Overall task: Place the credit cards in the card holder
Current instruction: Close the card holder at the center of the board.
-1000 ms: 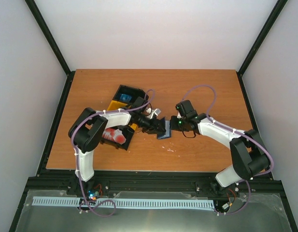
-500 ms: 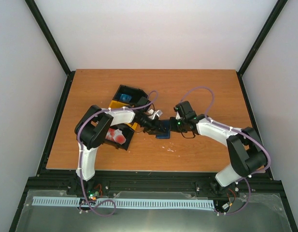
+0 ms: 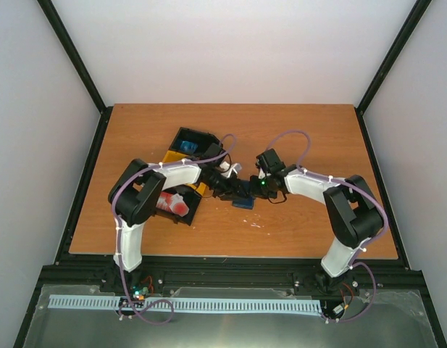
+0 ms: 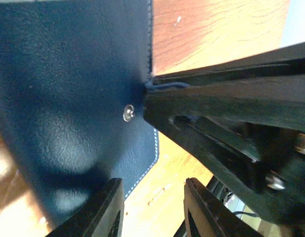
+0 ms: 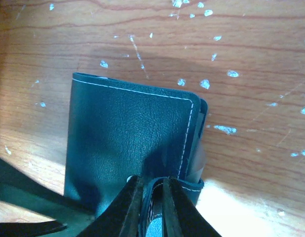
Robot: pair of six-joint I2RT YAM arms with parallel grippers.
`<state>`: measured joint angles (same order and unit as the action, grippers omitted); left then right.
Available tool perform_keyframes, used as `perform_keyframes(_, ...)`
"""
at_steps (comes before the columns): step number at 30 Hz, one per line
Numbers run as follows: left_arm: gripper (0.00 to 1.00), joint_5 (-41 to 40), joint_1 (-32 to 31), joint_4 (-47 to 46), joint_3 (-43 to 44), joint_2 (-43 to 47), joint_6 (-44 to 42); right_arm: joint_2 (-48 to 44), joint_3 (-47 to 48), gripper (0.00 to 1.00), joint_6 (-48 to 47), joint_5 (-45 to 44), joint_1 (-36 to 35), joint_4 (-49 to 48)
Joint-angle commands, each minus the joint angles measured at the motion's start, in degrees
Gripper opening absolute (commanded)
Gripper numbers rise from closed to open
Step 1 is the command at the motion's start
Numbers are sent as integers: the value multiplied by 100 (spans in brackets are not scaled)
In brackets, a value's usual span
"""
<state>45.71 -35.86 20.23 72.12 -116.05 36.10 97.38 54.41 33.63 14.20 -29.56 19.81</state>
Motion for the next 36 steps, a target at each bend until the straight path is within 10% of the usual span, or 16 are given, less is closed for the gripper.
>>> perform_keyframes(1,38,-508,0,239,70,578,-9,245,220,14,-36,-180,-28,475)
perform_keyframes(27,56,-3004,-606,69,-412,337,972,-128,625,11,337,-1443,-406,1395)
perform_keyframes(36,43,-3167,-626,-130,-799,184,1376,-308,406,17,234,-1470,-395,1047)
